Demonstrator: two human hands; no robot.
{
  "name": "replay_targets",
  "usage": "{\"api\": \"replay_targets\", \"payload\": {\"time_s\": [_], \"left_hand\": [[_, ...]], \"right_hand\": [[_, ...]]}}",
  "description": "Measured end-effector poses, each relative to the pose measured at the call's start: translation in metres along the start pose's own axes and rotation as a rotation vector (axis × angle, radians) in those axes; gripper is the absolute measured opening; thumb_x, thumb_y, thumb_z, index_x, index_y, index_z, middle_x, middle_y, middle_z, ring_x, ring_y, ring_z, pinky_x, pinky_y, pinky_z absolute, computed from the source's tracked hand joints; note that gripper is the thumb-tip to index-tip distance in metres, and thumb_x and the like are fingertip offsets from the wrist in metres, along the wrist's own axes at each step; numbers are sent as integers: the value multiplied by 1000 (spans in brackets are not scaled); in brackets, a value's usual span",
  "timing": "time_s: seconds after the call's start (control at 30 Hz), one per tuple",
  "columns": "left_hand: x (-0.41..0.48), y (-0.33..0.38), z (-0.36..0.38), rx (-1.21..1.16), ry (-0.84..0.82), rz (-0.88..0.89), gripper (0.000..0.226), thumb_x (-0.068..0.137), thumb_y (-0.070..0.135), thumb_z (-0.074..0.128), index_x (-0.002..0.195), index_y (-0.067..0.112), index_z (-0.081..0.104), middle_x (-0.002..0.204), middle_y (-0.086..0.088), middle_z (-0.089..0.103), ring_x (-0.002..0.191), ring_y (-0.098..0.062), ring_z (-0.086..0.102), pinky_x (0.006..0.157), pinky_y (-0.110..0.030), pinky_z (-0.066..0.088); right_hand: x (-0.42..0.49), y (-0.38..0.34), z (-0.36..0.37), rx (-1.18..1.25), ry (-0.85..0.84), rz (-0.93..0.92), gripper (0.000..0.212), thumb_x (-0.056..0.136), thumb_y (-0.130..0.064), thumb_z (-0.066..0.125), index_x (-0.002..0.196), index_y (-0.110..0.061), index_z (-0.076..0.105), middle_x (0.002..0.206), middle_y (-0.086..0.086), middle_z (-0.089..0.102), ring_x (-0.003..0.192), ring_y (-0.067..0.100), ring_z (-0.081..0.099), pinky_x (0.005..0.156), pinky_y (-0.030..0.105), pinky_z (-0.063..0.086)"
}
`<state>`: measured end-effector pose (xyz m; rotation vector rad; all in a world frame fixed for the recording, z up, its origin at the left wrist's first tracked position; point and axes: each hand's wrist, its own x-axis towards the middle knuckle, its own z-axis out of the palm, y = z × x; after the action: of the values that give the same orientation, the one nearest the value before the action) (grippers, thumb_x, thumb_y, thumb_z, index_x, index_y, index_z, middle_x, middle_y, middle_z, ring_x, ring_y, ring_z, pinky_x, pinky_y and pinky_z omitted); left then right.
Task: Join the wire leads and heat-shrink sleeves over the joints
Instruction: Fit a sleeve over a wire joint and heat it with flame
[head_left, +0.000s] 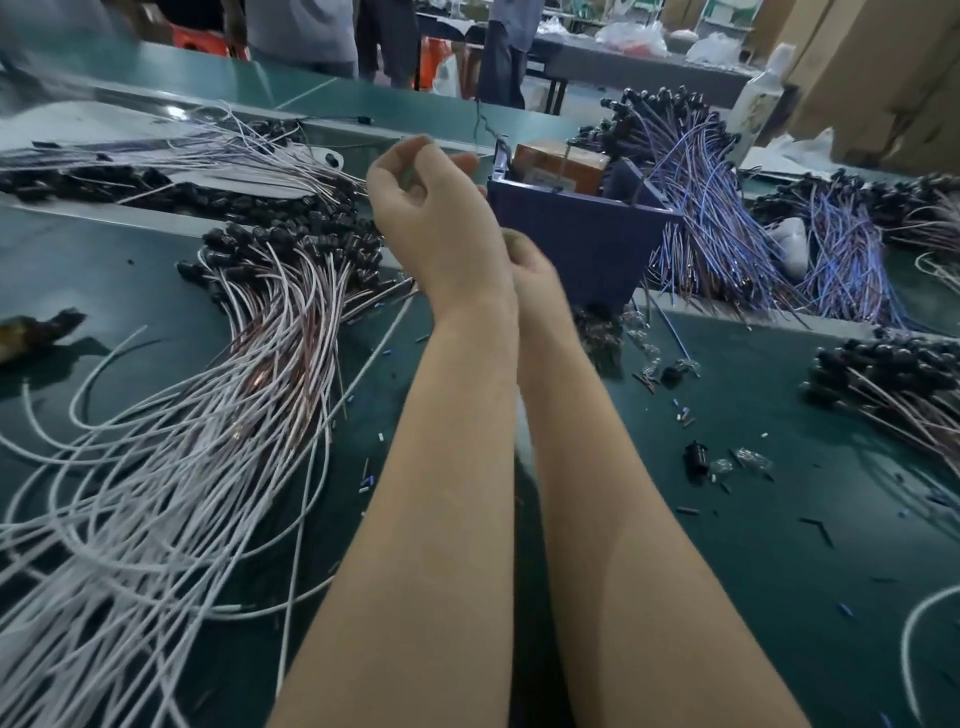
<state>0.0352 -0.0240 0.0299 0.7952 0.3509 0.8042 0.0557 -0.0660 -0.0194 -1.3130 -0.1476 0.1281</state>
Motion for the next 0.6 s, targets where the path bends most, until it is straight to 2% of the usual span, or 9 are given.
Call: {"api": "replay_targets", "payload": {"time_s": [0.1,0.17,0.23,0.33,0.43,0.5,0.6], "left_hand": [[-1,-8,-1,189,-83,-107,28,96,17,37,71,10,49,56,-2,51,41,-9,42,40,-18,33],[-8,-16,0,377,-234,-228,39,98,26,33,69,9,52,52,-1,52,34,-7,43,36,-12,31],[-16,-23,5,563,-431,-341,44,99,31,34,68,7,55,49,0,57,31,-6,47,34,-9,28],[-27,-28,12,813,-719,-456,46,100,40,36,87,3,60,56,-4,66,41,-12,62,37,-13,42],[-32,-35,18,931,-797,-487,57,100,50,27,116,3,55,84,-7,68,61,-16,69,54,-26,56],[-35,-42,22,896,-759,-509,54,100,49,25,130,9,46,88,-3,56,69,-15,65,68,-31,57],[-40,-59,27,539,-646,-612,43,102,39,31,131,9,40,85,2,48,71,-13,61,74,-34,56]], "right_hand": [[-4,-17,-24,134,11,-108,9,96,0,47,95,-6,54,79,7,62,62,14,60,62,22,54],[-6,-31,-43,166,69,-202,10,96,0,46,94,-6,54,79,8,62,64,16,60,62,23,54],[-8,-37,-59,146,143,-274,12,96,0,46,92,-8,54,77,7,62,60,16,57,55,25,50],[-11,-41,-78,100,277,-317,15,97,1,44,90,-10,53,75,8,62,62,18,55,61,28,48],[-13,-44,-93,200,337,-300,14,97,-1,45,90,-11,52,73,5,65,61,14,59,62,24,50],[-13,-46,-101,318,361,-255,14,97,-2,46,89,-11,52,67,3,68,56,10,61,58,20,51],[-13,-48,-110,394,351,-161,11,96,-4,49,89,-5,57,66,3,70,56,8,64,57,16,53]]}}
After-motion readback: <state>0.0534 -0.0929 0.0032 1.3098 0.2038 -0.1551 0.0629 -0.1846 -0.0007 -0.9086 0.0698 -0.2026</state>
